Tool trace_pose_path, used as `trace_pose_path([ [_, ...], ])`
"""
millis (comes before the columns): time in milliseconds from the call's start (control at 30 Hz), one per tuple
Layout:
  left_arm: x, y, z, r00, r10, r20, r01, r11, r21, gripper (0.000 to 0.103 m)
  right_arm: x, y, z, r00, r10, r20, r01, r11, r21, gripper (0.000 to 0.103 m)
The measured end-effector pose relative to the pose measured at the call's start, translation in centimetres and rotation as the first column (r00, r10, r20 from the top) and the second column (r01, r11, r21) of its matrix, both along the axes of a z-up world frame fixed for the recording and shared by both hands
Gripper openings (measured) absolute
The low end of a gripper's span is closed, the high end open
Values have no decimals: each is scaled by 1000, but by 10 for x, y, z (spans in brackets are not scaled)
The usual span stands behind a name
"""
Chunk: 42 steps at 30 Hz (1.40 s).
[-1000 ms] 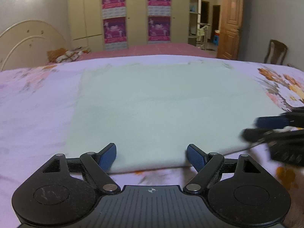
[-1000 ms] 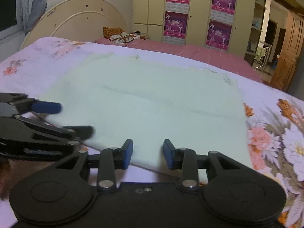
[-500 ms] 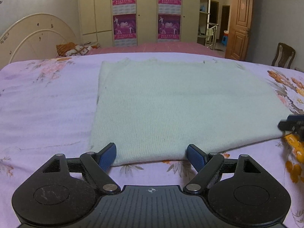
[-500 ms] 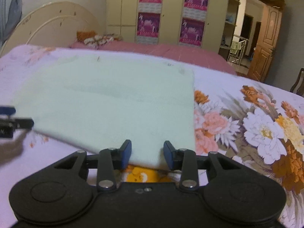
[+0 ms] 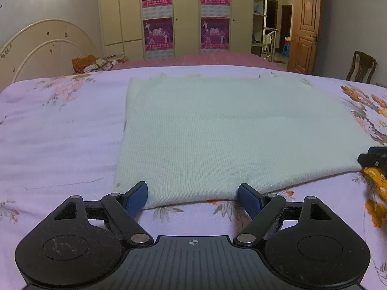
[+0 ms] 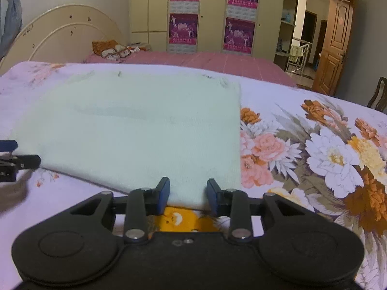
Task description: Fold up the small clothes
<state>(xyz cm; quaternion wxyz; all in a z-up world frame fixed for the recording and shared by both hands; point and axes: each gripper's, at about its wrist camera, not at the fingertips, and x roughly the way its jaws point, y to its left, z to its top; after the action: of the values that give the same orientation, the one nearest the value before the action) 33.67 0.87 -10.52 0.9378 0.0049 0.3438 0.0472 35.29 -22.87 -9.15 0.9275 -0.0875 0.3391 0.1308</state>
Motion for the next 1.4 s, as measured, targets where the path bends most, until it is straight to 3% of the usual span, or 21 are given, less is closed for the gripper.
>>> trace_pose_path([
  [367,-4,3,5,999,-24,-49,25,999,26,85,-1,-4,4,999,-5,-35,5,1000,4,34],
  [433,-15,10,9,999,10,-50,-11,1000,-15,85,-5,-9,14,999,-19,-28,20,999,40,34],
  [500,-29,25,12,997,74,-35,-78,988,-132,85,-12,-16,23,1000,-20,-16,21,997,80,34],
  [567,-44,44,9,988,153,6,-143,935,-325,85,-15,-19,27,1000,-16,-14,18,996,90,34],
  [633,-52,60,2,974,224,29,-180,848,-498,84,-16,-20,30,1000,-9,-17,11,994,112,33],
  [733,-47,76,-9,955,295,35,-204,738,-644,84,-14,-18,34,1000,3,-22,1,987,162,20],
  [833,-32,84,-17,934,354,51,-223,688,-691,84,-3,-12,39,999,17,-28,-10,974,224,11],
  [900,-19,87,-21,918,391,65,-229,656,-719,84,7,-5,41,999,25,-30,-17,968,250,11],
  [1033,8,86,-26,905,417,78,-237,649,-723,84,36,13,38,998,54,-40,-39,952,304,7],
  [1100,20,88,-30,900,429,79,-237,632,-738,73,53,22,32,997,64,-51,-44,947,319,6],
  [1167,31,97,-38,893,448,37,-263,588,-765,44,68,31,25,996,68,-64,-43,942,332,6],
  [1233,36,104,-45,879,476,14,-278,537,-797,32,82,40,18,995,68,-78,-37,937,349,6],
  [1300,42,107,-52,872,489,-2,-287,509,-811,20,94,47,14,994,68,-84,-34,931,363,6],
  [1333,44,108,-55,871,492,-6,-287,498,-819,9,97,50,12,994,67,-82,-33,930,366,6],
  [1400,45,106,-58,866,501,-6,-282,477,-832,8,104,55,12,995,69,-78,-35,926,377,6],
])
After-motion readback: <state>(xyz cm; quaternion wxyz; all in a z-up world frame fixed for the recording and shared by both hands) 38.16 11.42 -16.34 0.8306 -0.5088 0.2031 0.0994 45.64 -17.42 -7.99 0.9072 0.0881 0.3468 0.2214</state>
